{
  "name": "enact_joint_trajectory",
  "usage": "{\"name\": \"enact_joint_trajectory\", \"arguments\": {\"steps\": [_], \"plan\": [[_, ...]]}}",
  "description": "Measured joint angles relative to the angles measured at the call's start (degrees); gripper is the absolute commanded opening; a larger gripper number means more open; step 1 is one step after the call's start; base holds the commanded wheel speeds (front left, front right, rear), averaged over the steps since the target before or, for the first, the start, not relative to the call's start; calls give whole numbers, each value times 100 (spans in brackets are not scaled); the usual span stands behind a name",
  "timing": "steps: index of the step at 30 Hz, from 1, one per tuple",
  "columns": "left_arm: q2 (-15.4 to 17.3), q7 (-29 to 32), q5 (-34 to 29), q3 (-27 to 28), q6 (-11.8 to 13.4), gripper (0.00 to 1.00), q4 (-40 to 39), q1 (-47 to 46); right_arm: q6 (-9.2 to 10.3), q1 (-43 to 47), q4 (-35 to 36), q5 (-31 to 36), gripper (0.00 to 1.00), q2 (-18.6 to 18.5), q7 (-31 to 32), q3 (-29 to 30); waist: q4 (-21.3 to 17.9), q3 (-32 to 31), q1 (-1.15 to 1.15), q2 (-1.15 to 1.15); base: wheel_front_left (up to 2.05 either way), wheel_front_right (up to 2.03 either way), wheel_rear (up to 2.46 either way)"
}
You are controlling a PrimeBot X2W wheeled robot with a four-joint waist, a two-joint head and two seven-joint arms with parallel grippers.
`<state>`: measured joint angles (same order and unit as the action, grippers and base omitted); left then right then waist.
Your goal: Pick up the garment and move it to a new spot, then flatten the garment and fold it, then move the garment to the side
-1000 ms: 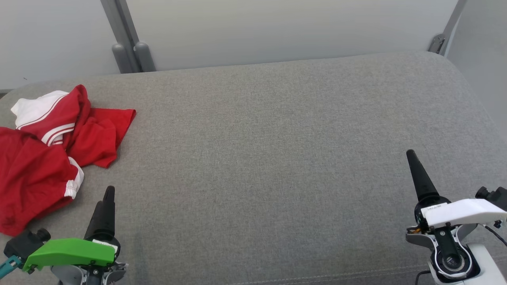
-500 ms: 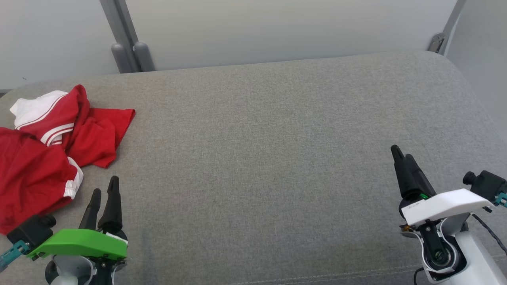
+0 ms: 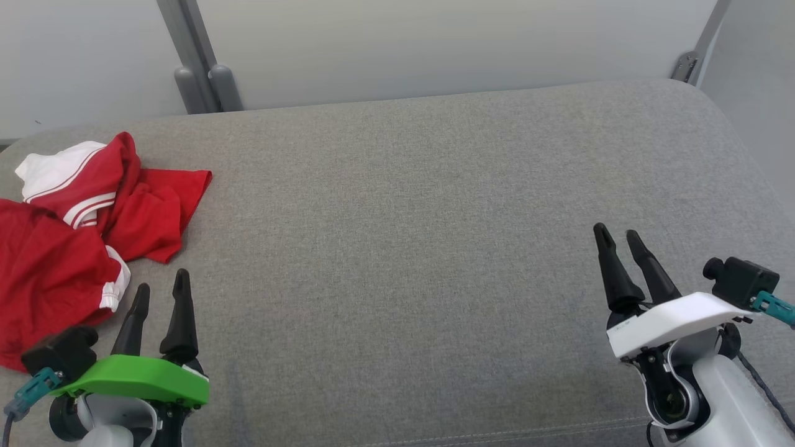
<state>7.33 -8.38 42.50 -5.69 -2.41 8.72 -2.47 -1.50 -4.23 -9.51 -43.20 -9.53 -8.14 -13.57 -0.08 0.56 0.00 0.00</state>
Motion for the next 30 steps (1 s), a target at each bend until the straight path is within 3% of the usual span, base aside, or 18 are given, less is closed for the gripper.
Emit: {"name": "enact_joint_trajectory", "arguments": {"steps": [30], "plan": [[-54, -565, -2134, -96, 76, 100, -298, -74, 426, -144, 24, 2063, 100, -157, -576, -542, 7, -25, 0, 0, 0, 0, 0]]}}
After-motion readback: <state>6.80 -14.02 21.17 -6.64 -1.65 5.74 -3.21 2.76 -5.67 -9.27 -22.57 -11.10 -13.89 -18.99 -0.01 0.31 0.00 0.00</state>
